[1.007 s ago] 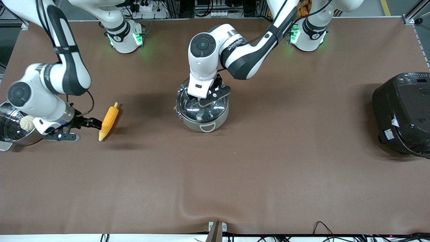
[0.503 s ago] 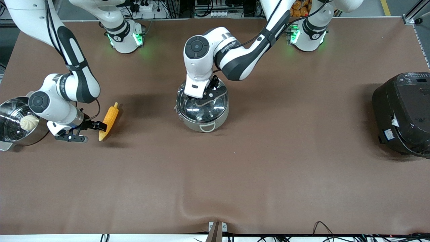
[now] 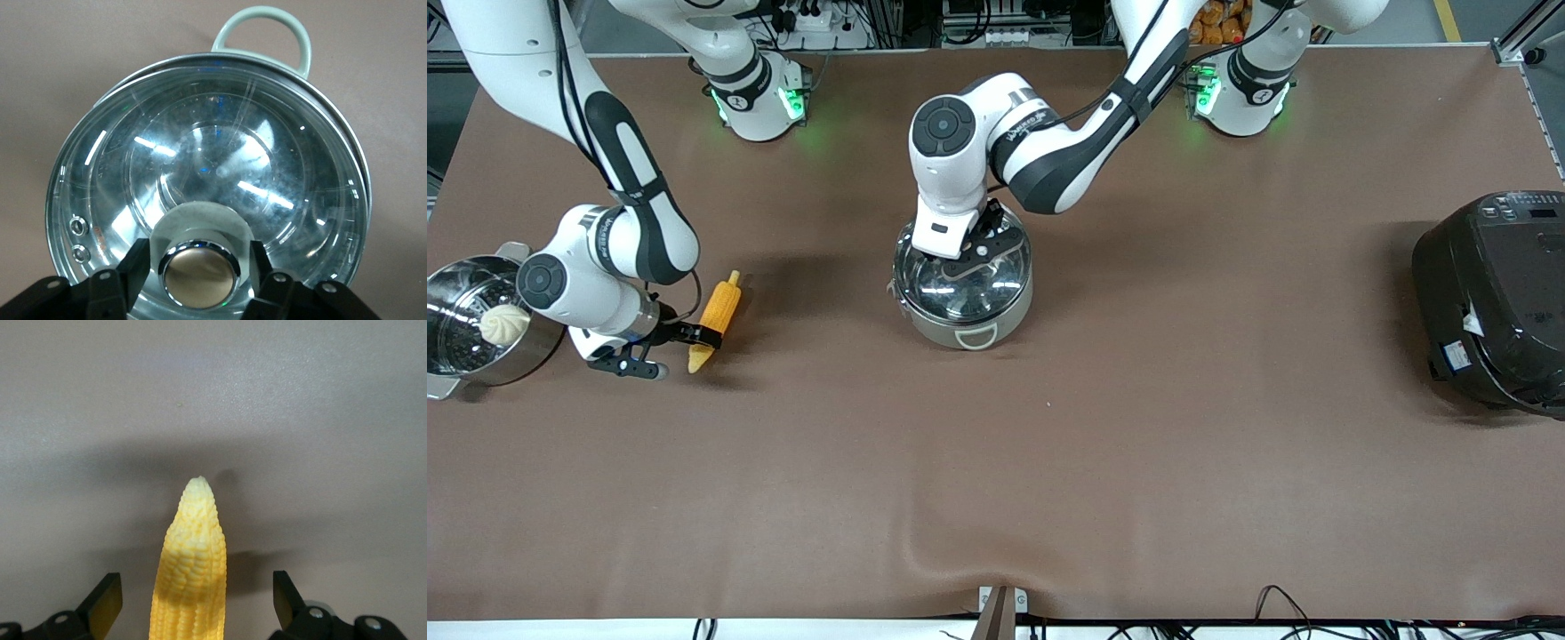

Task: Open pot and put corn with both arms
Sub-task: 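Grasp the lid knob with the left gripper while the right gripper grasps the corn, then lift the glass lid off the pot with the left gripper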

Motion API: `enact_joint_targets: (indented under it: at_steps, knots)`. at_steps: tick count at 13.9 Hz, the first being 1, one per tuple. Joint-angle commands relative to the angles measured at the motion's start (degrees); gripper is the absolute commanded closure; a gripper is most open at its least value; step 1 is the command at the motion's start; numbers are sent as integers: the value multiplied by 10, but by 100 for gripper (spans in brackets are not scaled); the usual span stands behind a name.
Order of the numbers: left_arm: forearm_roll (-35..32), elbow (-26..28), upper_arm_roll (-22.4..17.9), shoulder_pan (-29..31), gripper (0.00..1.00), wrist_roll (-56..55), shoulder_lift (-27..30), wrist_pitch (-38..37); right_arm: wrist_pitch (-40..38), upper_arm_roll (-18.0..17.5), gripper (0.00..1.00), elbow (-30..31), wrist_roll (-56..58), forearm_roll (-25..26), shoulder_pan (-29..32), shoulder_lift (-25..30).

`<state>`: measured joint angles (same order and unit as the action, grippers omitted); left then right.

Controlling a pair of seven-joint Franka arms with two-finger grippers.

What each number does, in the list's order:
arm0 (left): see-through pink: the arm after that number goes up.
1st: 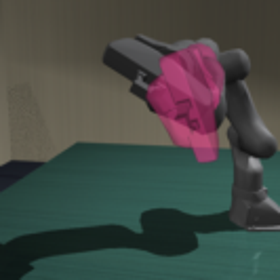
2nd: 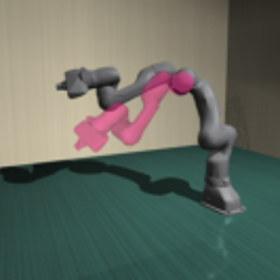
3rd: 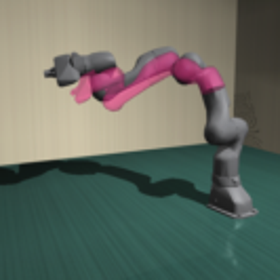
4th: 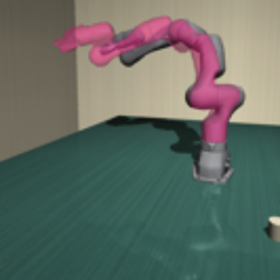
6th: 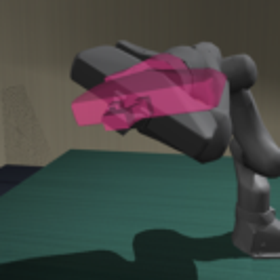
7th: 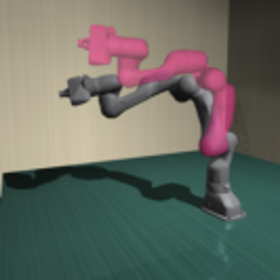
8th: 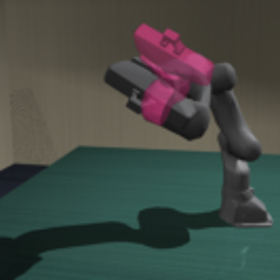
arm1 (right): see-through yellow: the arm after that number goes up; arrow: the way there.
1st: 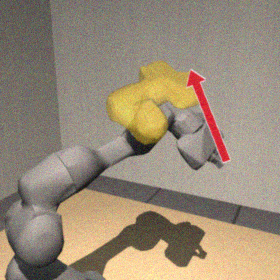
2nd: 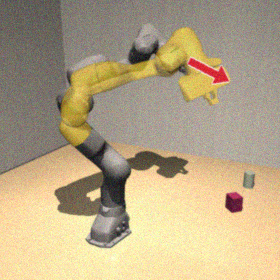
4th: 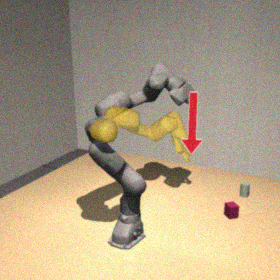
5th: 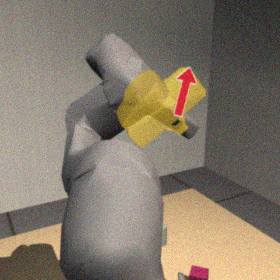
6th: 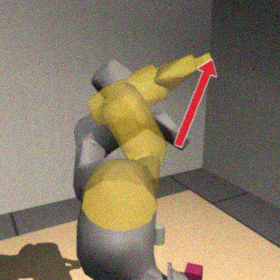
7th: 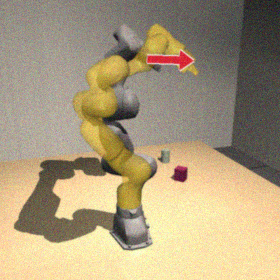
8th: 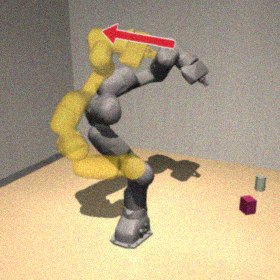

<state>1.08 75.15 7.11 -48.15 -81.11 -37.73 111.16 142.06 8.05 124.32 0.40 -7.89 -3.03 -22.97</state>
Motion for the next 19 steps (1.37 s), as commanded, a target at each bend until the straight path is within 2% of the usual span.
enact_joint_targets:
  at_steps: [1,3,5,7,8,9,12,17,19]
  knots:
    - [-15,-6,-3,-7,37,-14,-3,1,6,-3,0,3,0,-13,-2,-4]
    - [-13,-6,-3,-10,43,-15,-3,1,7,-3,0,3,0,-22,-9,-10]
    - [-12,-6,-3,-12,59,-23,-3,1,7,-3,0,3,-6,-39,-22,-20]
    - [-14,-6,-3,-18,82,-38,-7,1,4,-3,0,4,-7,-48,-25,-23]
    - [-16,-6,-3,-18,98,-38,-6,0,0,-3,0,6,-7,-48,-24,-23]
    - [-15,-6,-3,-17,100,-35,-2,-3,0,-3,0,7,-6,-48,-24,-23]
    - [-16,-6,-5,-2,100,-31,27,-39,-1,-2,25,7,-1,-48,-21,-23]
    - [-11,-4,-3,47,100,4,134,-129,-7,-2,66,6,-2,-48,-23,-23]
    - [-9,10,-3,102,100,81,171,-171,-21,-2,73,4,-5,-48,-24,-18]
